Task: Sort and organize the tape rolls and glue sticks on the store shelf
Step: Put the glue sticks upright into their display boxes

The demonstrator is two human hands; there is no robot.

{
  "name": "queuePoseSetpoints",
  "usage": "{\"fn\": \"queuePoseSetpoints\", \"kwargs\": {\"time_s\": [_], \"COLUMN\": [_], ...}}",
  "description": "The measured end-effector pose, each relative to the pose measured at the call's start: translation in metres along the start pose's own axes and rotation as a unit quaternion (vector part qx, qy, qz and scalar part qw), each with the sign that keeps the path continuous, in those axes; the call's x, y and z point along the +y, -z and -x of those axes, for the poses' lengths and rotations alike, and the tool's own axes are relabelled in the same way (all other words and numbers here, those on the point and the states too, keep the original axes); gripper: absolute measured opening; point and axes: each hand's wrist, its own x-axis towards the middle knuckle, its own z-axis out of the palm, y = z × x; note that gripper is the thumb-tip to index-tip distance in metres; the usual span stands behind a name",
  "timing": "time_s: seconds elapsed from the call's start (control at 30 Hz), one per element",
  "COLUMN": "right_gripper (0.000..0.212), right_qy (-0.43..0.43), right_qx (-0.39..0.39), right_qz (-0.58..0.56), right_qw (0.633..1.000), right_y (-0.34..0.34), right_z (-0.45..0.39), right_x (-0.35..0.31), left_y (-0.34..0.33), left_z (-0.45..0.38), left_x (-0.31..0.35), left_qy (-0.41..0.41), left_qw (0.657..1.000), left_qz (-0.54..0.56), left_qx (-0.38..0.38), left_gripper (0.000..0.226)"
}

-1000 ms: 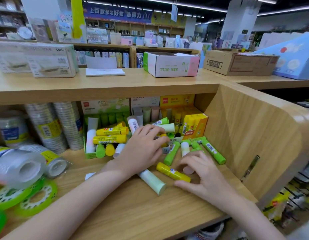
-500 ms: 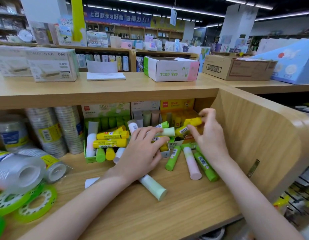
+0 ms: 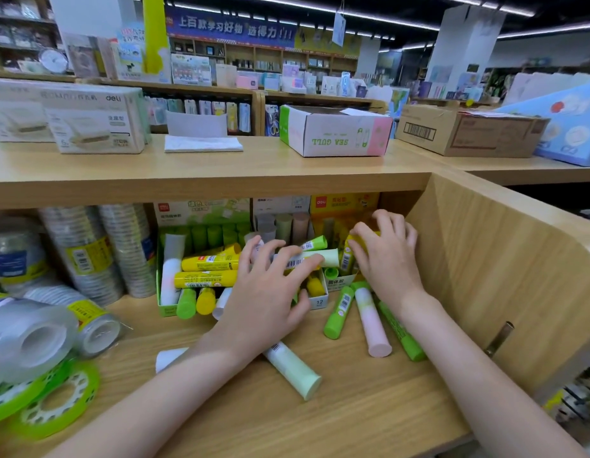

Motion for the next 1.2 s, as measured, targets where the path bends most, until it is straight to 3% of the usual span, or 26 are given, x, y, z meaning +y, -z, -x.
{"fn": "queuePoseSetpoints", "kwargs": {"time_s": [0.07, 0.17, 0.3, 0.33, 0.47, 0.53, 0.67, 0.7, 0.93, 1.2], "right_gripper": [0.010, 0.027, 0.040, 0.044, 0.040, 0.035, 0.011, 0.011, 0.025, 0.013], "right_qy": [-0.015, -0.033, 0.044, 0.066, 0.083, 0.085, 0.039, 0.023, 0.087, 0.064], "right_qx": [-0.033, -0.094, -0.032, -0.047, -0.235, -0.274, -0.093, -0.081, -0.216, -0.132], "right_qz": [-0.025, -0.063, -0.162, -0.171, -0.104, -0.102, -0.269, -0.295, -0.191, -0.266], "right_qw": [0.999, 0.993, 0.985, 0.982, 0.963, 0.953, 0.958, 0.952, 0.953, 0.953], "right_y": [0.001, 0.007, 0.018, 0.020, 0.023, 0.020, 0.025, 0.028, 0.021, 0.027], "right_z": [-0.001, -0.001, 0.000, -0.002, -0.021, -0.025, -0.018, -0.017, -0.016, 0.002], "right_x": [0.003, 0.006, 0.001, -0.002, -0.021, -0.024, -0.012, -0.008, -0.012, -0.009], "left_y": [0.000, -0.001, -0.002, -0.002, -0.001, -0.001, 0.000, 0.000, 0.001, 0.004], "left_z": [0.001, 0.001, 0.001, 0.000, 0.000, 0.001, 0.001, 0.000, 0.001, 0.002], "left_x": [0.000, 0.000, -0.001, -0.001, 0.000, 0.000, 0.000, 0.000, 0.000, -0.002], "left_qy": [0.000, -0.001, -0.004, -0.005, -0.006, -0.007, -0.001, 0.000, -0.005, 0.002], "left_qw": [1.000, 1.000, 1.000, 1.000, 1.000, 1.000, 1.000, 1.000, 1.000, 1.000], "left_qz": [0.000, -0.001, 0.002, 0.004, 0.010, 0.012, 0.014, 0.012, 0.018, 0.025], "left_qx": [-0.004, -0.005, 0.001, 0.005, 0.021, 0.021, 0.014, 0.010, 0.012, 0.003], "left_gripper": [0.041, 0.042, 0.042, 0.042, 0.042, 0.041, 0.041, 0.042, 0.042, 0.048]}}
